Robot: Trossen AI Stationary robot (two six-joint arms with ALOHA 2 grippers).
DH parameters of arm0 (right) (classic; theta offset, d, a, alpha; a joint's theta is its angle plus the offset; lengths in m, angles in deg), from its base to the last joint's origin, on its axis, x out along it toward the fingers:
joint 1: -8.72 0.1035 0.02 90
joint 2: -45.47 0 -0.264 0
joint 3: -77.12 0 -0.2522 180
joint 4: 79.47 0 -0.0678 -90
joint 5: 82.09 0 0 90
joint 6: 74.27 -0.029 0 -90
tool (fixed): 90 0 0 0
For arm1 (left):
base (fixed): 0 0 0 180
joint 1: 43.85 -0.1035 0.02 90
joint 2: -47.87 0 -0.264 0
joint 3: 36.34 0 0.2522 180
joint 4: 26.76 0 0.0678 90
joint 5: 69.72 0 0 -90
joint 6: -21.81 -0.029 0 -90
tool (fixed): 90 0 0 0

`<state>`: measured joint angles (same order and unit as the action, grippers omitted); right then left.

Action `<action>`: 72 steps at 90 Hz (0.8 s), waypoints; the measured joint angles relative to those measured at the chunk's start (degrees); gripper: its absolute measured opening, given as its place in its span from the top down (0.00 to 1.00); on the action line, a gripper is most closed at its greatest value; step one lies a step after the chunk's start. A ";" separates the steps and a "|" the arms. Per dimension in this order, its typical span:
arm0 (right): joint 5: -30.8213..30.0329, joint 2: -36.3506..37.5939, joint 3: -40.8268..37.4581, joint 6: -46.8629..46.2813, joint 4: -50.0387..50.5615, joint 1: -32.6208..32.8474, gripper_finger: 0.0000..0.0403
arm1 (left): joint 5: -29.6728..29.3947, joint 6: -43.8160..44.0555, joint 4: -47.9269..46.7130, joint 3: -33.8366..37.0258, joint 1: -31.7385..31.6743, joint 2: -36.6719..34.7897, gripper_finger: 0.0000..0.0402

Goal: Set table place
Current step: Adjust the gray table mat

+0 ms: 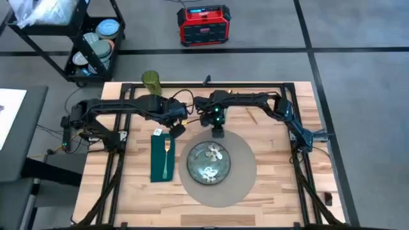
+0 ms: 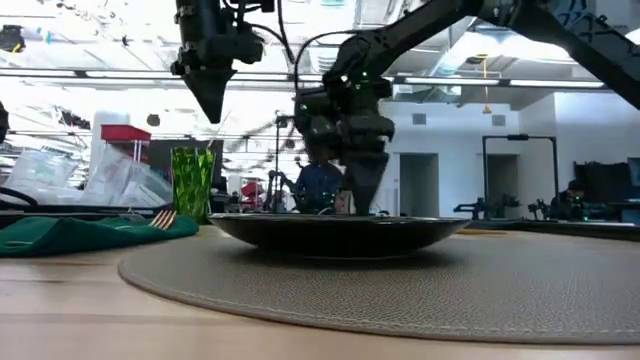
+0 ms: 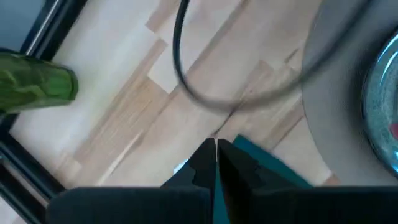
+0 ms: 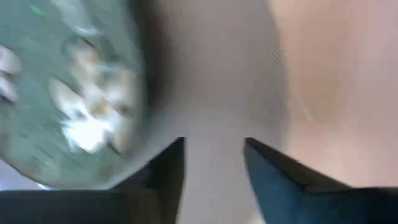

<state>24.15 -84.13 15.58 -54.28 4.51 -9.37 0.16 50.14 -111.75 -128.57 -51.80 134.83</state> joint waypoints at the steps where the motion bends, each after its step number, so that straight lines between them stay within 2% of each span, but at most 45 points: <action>1: -0.25 0.00 0.00 0.32 0.44 -0.16 0.83 | -0.08 -0.08 0.11 0.00 0.00 0.00 1.00; 4: -1.15 0.00 0.00 1.19 1.35 -0.65 0.91 | -0.16 -0.31 0.89 0.11 0.00 0.00 1.00; 8: -1.52 0.00 0.00 1.29 1.89 -1.23 0.96 | -0.42 -0.68 2.30 0.74 0.00 0.00 1.00; 31: -1.41 0.98 -1.91 -0.22 2.73 -1.49 1.00 | -0.43 -0.17 3.24 5.59 -0.01 0.04 1.00; 42: -2.14 3.94 -8.48 -0.09 -6.32 -0.03 1.00 | -0.37 0.41 3.54 6.95 -0.02 0.04 1.00; 54: -4.86 9.85 -17.56 -1.41 -17.27 1.13 1.00 | 0.08 -1.38 8.87 8.16 0.04 0.02 1.00; 63: -7.30 14.25 -24.61 -1.53 -23.52 1.36 1.00 | 3.79 -3.61 15.62 9.53 0.00 0.02 1.00; 72: -7.20 18.42 -29.84 -2.02 -26.38 1.08 1.00 | 12.00 -5.45 24.46 11.15 -0.13 0.02 1.00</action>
<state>16.95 -65.72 -14.25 -56.30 -21.87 -8.29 12.16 44.70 -87.29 -117.43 -51.93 134.85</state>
